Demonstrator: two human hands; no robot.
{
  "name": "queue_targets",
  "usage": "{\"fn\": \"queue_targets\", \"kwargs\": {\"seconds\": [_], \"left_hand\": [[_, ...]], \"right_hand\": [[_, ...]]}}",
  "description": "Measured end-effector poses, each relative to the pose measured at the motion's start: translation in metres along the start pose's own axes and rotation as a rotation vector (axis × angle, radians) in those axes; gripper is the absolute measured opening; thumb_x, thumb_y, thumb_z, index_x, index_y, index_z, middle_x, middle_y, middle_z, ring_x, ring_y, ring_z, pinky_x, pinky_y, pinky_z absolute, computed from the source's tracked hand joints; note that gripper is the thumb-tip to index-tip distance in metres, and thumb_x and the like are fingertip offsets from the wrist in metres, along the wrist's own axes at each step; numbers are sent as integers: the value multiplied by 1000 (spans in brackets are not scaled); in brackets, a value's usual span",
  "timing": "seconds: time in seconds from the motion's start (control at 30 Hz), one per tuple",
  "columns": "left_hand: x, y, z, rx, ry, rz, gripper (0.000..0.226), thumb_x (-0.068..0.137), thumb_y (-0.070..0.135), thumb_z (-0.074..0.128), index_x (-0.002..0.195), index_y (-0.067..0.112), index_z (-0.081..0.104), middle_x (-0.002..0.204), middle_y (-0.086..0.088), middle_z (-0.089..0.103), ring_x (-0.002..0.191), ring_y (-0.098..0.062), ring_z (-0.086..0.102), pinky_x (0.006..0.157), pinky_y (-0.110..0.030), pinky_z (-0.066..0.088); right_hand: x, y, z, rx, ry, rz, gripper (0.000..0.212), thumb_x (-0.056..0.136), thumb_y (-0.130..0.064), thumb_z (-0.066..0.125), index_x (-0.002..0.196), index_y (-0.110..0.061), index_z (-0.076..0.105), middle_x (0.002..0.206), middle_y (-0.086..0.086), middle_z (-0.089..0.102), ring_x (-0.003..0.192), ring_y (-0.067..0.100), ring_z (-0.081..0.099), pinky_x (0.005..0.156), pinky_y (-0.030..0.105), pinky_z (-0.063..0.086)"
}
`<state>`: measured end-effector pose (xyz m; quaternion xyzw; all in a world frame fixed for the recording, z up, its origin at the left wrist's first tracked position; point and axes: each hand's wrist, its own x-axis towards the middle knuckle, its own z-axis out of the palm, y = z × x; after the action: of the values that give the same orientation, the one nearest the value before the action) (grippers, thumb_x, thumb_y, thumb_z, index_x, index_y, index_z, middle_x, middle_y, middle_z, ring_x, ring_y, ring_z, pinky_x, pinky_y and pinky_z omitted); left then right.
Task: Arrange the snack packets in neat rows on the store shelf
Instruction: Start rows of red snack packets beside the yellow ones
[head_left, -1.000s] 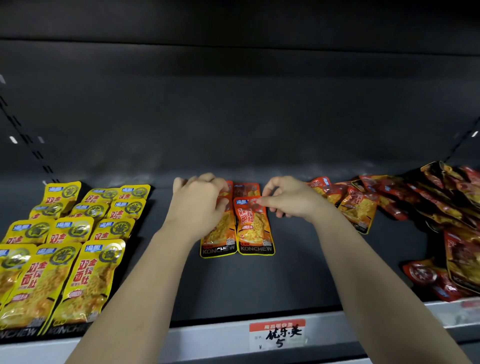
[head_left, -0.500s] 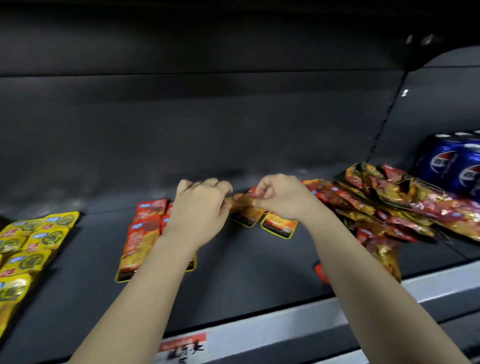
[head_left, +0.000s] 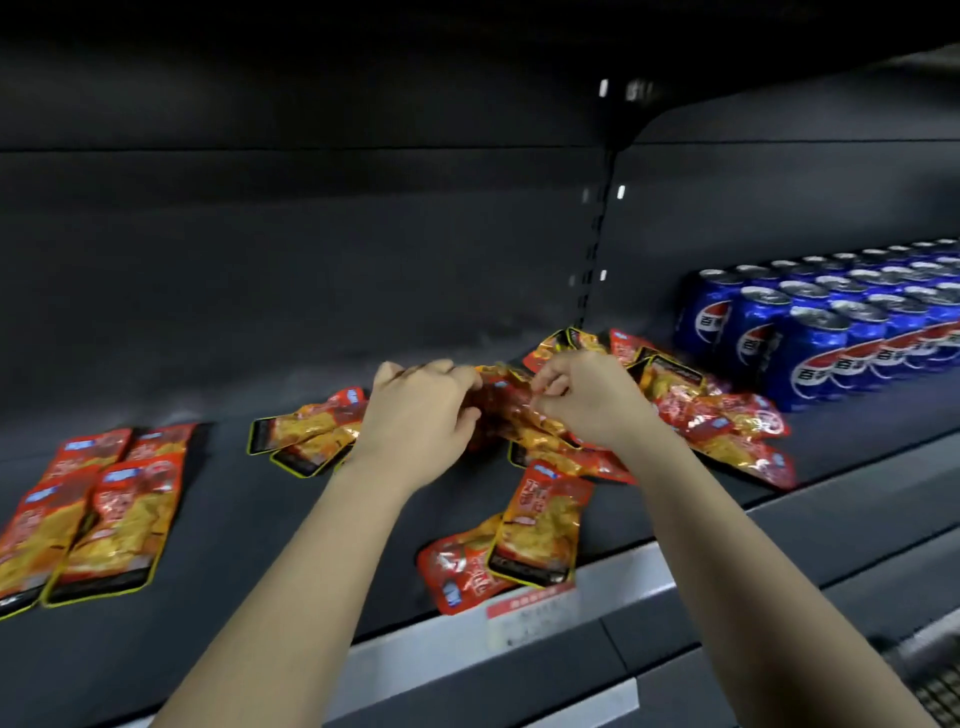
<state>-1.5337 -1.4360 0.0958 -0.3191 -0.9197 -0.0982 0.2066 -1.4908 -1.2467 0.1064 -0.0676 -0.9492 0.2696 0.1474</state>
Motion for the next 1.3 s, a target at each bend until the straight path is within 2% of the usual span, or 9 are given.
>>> {"fn": "queue_targets", "kwargs": {"seconds": [0.3, 0.5, 0.63, 0.8, 0.9, 1.0, 1.07, 1.2, 1.3], "left_hand": [[26, 32, 16, -38, -16, -10, 28, 95, 35, 50, 123, 30, 55, 116, 9, 59, 103, -17, 59, 95, -35, 30], [18, 31, 27, -41, -27, -49, 29, 96, 34, 49, 124, 30, 55, 118, 9, 60, 98, -17, 61, 99, -35, 30], [12, 25, 31, -65, -27, -64, 28, 94, 33, 52, 122, 30, 57, 118, 10, 61, 99, -16, 61, 98, -36, 31], [12, 23, 32, -110, -15, -79, 27, 93, 32, 55, 120, 29, 59, 115, 11, 62, 97, -13, 62, 97, -35, 31], [10, 22, 33, -128, -14, -78, 26, 93, 32, 55, 119, 30, 59, 115, 12, 62, 98, -12, 62, 97, -35, 31], [10, 18, 33, -150, 12, -96, 25, 92, 32, 56, 117, 31, 61, 114, 12, 63, 99, -11, 63, 97, -36, 32], [10, 16, 33, -178, 38, -133, 24, 91, 30, 58, 115, 30, 62, 111, 10, 63, 97, -13, 63, 97, -38, 36], [12, 10, 34, -329, 140, -185, 16, 91, 26, 58, 105, 26, 66, 100, 7, 65, 89, -18, 65, 88, -44, 49], [12, 10, 31, -467, 256, -245, 21, 97, 22, 50, 112, 21, 64, 105, 1, 66, 95, -19, 63, 86, -36, 49]], "right_hand": [[-4, 50, -26, -45, 9, 55, 22, 83, -13, 71, 105, -14, 73, 101, 1, 70, 95, 16, 65, 78, 27, 53], [2, 63, -24, -74, -40, 39, 35, 77, -25, 81, 109, -15, 72, 108, 0, 69, 100, 13, 63, 78, 25, 49], [1, 64, -24, -86, -74, -10, 44, 72, -36, 84, 111, -20, 70, 103, -10, 64, 96, 4, 57, 78, 24, 46], [2, 53, -9, -148, -3, -185, 26, 80, -34, 76, 104, -24, 73, 108, -7, 64, 96, 9, 60, 82, 32, 54], [4, 51, 0, -194, 51, -234, 9, 87, -22, 68, 90, -20, 77, 101, -5, 64, 90, 13, 62, 77, 37, 56], [7, 49, 2, -164, 131, -279, 13, 89, -17, 65, 81, -18, 76, 89, -7, 57, 81, 13, 60, 71, 37, 56], [7, 43, -1, -137, 211, -300, 13, 90, -17, 64, 85, -18, 76, 83, -8, 52, 76, 15, 58, 66, 34, 53], [8, 30, -17, -6, 373, -271, 16, 95, -21, 60, 99, -17, 74, 85, -4, 72, 75, 16, 67, 70, 31, 54], [9, 24, -33, 235, 362, -187, 14, 98, -19, 53, 97, -15, 67, 68, 0, 68, 54, 14, 60, 57, 28, 50]]}}
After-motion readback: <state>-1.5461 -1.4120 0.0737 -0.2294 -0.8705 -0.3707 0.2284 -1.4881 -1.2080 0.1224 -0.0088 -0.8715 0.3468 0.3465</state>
